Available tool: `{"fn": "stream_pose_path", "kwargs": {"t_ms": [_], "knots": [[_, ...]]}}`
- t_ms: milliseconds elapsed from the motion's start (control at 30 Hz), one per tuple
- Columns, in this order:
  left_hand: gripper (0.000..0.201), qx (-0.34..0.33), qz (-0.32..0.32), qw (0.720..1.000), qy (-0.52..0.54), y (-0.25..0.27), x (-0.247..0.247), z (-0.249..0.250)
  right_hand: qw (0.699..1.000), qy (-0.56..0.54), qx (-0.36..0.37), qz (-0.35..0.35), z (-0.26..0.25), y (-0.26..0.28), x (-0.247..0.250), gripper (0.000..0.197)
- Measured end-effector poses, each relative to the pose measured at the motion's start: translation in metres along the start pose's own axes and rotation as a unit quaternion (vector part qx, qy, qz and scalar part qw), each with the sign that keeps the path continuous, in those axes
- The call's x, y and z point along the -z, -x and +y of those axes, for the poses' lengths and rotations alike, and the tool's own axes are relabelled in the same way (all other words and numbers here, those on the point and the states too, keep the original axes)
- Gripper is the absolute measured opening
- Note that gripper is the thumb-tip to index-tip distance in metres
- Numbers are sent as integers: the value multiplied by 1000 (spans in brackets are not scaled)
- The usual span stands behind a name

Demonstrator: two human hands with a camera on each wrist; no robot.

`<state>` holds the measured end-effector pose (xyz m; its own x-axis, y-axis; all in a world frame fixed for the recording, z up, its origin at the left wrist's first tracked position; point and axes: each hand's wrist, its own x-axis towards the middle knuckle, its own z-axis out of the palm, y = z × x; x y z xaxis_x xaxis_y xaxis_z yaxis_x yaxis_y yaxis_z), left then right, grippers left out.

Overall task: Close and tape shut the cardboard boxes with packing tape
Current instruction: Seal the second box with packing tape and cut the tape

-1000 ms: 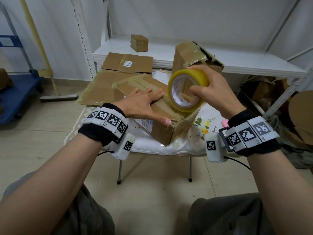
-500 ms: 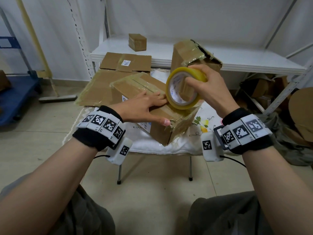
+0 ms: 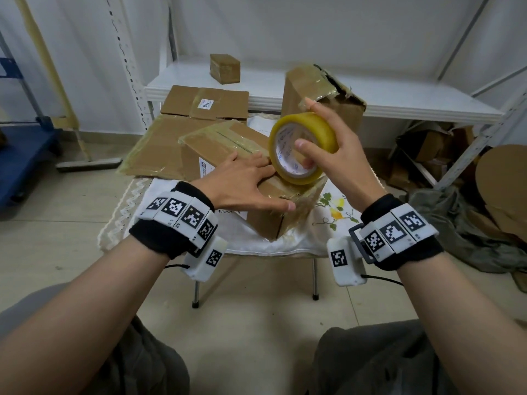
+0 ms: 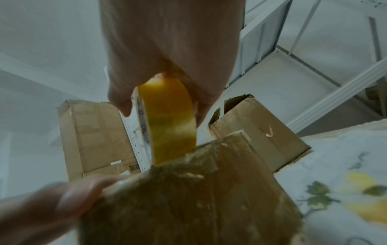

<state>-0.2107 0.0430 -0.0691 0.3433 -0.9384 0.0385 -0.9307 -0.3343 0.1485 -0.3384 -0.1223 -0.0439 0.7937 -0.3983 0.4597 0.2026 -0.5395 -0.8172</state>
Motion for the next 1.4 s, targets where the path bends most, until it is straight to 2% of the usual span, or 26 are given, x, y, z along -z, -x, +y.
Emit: {"fn": "stream_pose_path", "kwargs": {"t_ms": [100,233,467,600,867,1100,1400], "knots": [[96,-1,-3,1000,-15,-1,-2,0,999,19,24,26,6,10,-2,71],[96,-5,8,1000,-27,-3,-6,-3,996,17,52,76,10,22,-7,65],[100,-4,4,999,-39,-5,-7,-5,994,58,84,35,17,31,-2,73],[100,0,2,1000,-28,-5,-6,-3,990,75,86,79,21,33,-2,66],[99,16,-11,1000,-18,-1,-2,-1,991,35,106,76,5,26,4,41],[117,33,-25,999,-23,-2,-3,-2,990,22,86,110,-9,22,19,37],[110,13,-21,999,-45,-1,-3,0,996,8,18,89,-10,7,23,26]]}}
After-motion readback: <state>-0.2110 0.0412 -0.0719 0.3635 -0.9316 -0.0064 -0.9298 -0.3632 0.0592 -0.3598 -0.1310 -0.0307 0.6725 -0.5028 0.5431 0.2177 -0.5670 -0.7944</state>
